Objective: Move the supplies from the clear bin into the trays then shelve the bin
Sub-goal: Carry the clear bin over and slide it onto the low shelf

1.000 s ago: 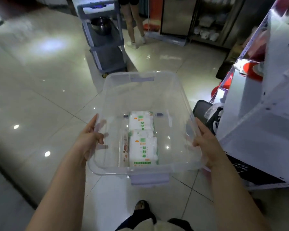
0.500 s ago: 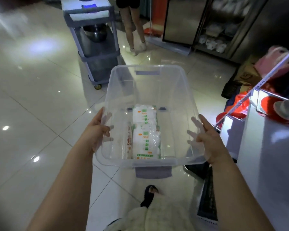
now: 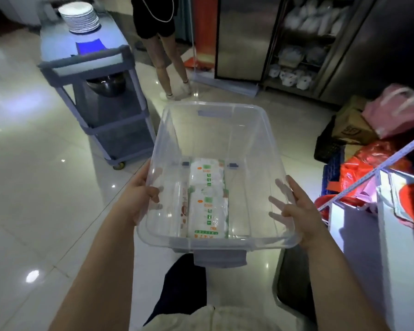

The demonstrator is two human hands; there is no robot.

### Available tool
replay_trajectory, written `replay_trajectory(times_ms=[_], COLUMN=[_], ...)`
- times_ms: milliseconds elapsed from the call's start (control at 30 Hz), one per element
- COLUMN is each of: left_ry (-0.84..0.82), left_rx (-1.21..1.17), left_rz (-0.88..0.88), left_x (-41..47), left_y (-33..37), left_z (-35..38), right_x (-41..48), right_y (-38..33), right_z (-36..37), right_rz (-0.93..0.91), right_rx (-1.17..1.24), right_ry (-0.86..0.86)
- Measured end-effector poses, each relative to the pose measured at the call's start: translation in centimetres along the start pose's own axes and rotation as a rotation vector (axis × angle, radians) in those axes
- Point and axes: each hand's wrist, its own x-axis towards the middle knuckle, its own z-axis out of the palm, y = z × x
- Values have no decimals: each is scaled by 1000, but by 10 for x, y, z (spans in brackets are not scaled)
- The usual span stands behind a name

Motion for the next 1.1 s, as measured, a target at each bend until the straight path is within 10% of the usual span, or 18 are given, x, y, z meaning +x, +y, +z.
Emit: replay_trajectory(times_ms=[433,1100], left_ry=[-445,-896], left_rx=[210,577], left_rz=[-69,-43], left_x=[296,506], left_y=[121,131], left_z=[136,386], right_x=[123,232], right_y=[-75,-92], right_z=[-26,-118], right_rz=[-100,-45], right_rx=[73,178], right_ry=[564,1040])
